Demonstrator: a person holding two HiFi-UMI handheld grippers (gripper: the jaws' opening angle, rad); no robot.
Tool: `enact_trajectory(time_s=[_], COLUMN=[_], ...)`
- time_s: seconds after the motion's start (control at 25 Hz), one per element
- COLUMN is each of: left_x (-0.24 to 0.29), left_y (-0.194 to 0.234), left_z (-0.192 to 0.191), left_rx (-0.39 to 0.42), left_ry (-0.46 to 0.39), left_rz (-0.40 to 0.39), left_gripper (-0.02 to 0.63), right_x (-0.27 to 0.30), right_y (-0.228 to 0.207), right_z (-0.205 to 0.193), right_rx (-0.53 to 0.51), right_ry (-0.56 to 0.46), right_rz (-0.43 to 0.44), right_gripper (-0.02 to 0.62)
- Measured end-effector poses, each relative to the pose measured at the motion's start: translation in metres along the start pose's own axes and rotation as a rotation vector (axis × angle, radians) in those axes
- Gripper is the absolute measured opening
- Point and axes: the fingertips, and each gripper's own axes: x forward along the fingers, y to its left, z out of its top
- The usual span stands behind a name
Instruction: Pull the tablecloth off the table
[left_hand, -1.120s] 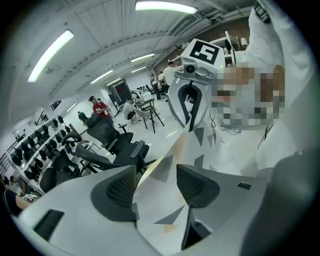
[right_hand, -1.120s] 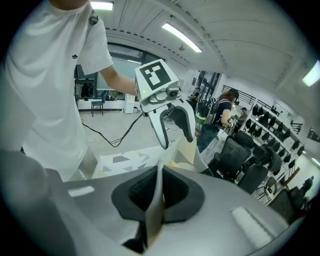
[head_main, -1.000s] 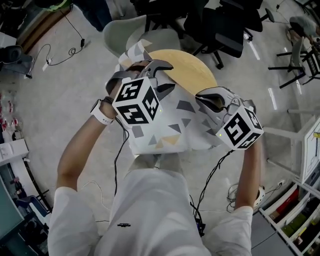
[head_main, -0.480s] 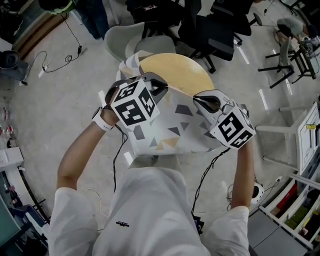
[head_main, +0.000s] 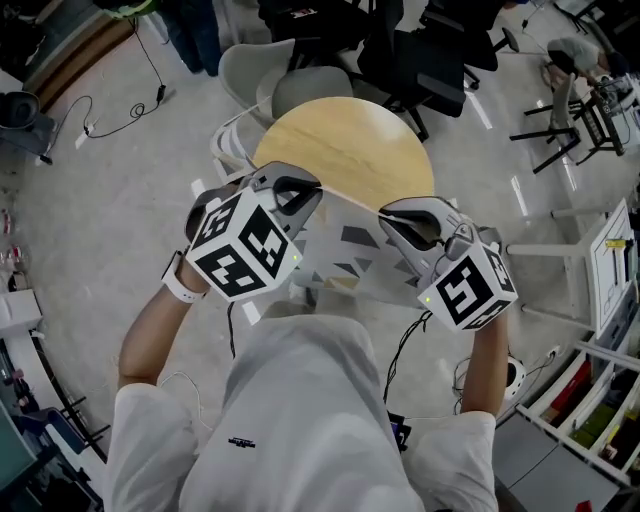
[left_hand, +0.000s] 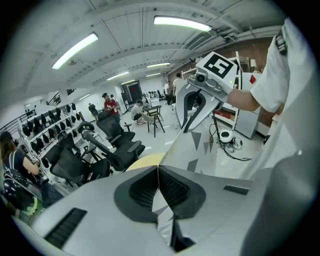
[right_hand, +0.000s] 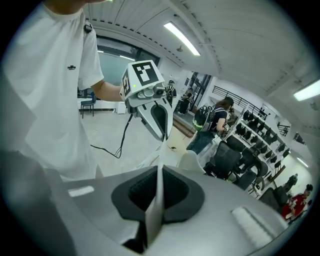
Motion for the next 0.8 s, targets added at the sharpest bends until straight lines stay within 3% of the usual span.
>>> enact_trajectory(time_s=[0.36,0.64,0.8], left_x=[-0.057,-0.070,-0.068], left_y=[-0.062,-0.104,-0.116], left_z=[-0.024,-0.026,-0.033], left_rx=[-0.097,-0.123,-0.178], left_ry=[-0.049,-0.030,-0.024], left_rz=[-0.024,-0.053,-0.060], left_gripper=[0.008,0.008,0.008], right_x=[-0.017,-0.037,-0.035], right_y=[0.072,0.103,0.114], right_z=[0.036,0.033,0.028], right_rx=[0.006,0.041,0.063], right_ry=[0.008,-0.010,-0.008], right_rz=[-0.004,0.018,0.029], right_gripper=[0.012,0.012,0.012])
